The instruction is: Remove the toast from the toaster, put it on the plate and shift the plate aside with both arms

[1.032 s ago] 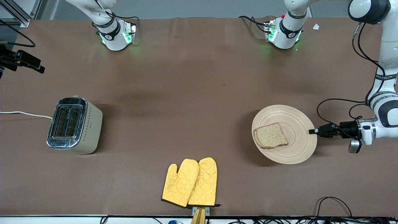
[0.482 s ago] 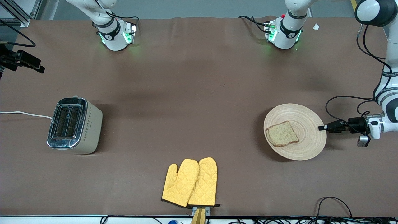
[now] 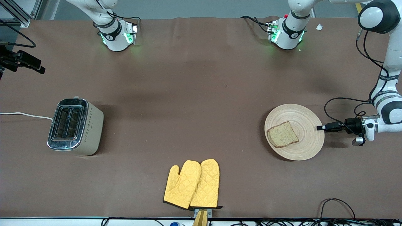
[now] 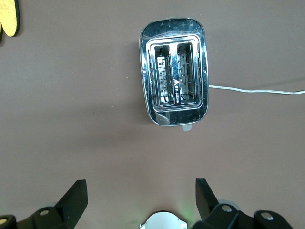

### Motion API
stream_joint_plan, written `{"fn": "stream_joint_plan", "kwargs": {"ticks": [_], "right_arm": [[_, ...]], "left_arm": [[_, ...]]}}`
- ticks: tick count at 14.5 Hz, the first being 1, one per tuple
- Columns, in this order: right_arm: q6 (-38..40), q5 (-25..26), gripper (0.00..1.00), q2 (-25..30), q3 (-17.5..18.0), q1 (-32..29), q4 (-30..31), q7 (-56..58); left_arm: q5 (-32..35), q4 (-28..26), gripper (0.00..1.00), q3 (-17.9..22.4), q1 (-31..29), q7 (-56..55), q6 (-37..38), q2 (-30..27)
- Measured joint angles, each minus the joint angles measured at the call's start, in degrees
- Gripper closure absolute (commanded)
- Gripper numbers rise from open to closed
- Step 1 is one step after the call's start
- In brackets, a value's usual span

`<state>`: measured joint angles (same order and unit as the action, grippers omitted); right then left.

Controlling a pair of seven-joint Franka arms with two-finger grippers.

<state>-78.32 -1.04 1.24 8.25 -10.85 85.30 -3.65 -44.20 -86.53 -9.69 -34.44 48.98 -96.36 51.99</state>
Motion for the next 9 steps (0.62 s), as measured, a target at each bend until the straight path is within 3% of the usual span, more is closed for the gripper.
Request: {"fn": "stream_joint_plan", "kwargs": {"ticks": [4,9], "right_arm": [[0.0,-0.1,0.00,0.0,0.0,0.0,0.0,0.0],[0.0,-0.1,0.00,0.0,0.0,0.0,0.0,0.0]], "left_arm": [[0.3,4.4,0.00,0.1,0.0,-3.1,0.0,-0.2],[5.2,13.0,0.00,-0.7,0.7,-15.1,0.5,-1.9]]}}
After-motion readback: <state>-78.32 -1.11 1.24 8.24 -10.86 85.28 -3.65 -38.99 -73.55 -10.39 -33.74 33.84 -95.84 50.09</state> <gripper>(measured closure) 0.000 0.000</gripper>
